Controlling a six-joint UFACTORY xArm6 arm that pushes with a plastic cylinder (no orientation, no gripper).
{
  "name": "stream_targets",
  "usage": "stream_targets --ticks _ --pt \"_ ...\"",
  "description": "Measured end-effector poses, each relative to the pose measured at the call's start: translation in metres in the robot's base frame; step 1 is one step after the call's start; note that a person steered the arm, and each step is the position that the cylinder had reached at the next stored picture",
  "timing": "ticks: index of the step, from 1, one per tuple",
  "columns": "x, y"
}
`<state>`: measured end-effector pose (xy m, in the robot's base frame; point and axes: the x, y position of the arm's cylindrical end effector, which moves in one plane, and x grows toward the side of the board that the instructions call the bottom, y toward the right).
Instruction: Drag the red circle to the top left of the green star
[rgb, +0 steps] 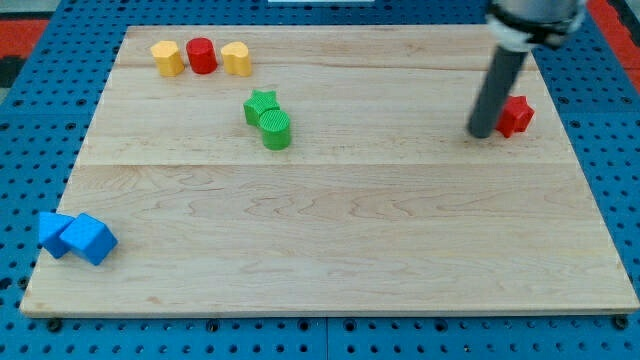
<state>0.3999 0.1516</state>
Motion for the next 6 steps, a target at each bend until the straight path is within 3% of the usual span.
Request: stream_targets --ticks 3,4,5,6 --pt "-0.195 -0.272" --pt "-0.198 -0.333" --pt "-0.163 -0.338" --pt "-0.121 -0.257"
